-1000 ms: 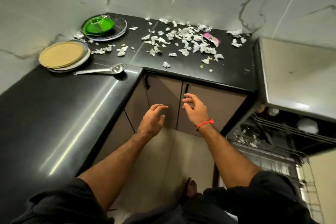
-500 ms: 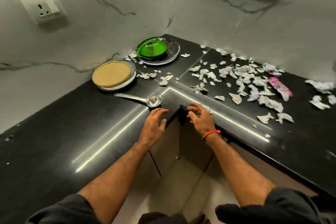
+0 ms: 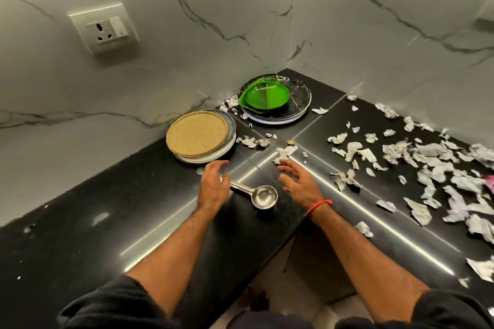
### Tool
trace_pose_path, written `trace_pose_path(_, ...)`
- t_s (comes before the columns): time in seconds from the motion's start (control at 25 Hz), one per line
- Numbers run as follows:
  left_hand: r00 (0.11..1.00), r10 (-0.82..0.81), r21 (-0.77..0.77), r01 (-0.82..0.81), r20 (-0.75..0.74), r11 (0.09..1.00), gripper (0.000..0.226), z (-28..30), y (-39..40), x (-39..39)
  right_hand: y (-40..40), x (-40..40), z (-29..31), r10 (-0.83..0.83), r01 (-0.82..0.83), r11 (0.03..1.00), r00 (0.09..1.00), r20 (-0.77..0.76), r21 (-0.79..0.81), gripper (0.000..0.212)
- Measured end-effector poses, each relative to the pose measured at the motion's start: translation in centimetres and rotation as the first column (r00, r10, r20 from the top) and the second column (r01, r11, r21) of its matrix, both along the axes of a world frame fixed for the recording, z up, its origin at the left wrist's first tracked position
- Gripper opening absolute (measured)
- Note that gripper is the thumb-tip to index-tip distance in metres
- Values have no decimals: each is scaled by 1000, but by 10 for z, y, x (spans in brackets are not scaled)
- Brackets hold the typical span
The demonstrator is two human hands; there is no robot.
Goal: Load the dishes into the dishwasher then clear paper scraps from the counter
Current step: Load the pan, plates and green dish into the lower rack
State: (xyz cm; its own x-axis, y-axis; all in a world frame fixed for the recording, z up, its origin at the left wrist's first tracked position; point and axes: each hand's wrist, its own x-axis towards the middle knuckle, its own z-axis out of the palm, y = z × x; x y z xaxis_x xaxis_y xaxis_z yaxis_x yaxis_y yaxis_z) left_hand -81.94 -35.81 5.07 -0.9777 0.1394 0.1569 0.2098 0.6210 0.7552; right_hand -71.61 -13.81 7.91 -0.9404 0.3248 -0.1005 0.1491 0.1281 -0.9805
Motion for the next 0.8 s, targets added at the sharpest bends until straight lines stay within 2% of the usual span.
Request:
trace_pose_path(0.12, 996, 82, -133, -78, 24, 988, 38, -5, -10, -44, 5, -36, 5, -19, 19, 1000, 1000, 11, 0, 36)
trace_pose_path(0.28, 963, 258, -265, -228, 81, 937, 52, -10, -22, -96, 9, -68, 1, -24, 24, 1000, 999, 29, 1, 35)
trace_pose_path(0.4, 992, 119, -466, -86, 42, 881, 52, -14, -29, -122, 15, -76, -7, 15, -17, 999, 999, 52, 31, 33)
trace_pose_path(0.52, 991, 13, -614, -91, -131, 784, 36, -8, -25, -133, 24, -83, -7, 0, 0, 1000, 998, 61, 10, 32)
trace_pose_path(0.64, 954, -65, -580, -123, -293, 805, 23, -2, -18, -130, 25, -83, -10, -37, 39, 999, 998, 56, -34, 31)
trace_pose_path(0.8, 844, 15, -308, -213, -537, 927, 23, 38, -18, -136, 24, -70, -11, -42, 43, 999, 999, 22, -30, 33)
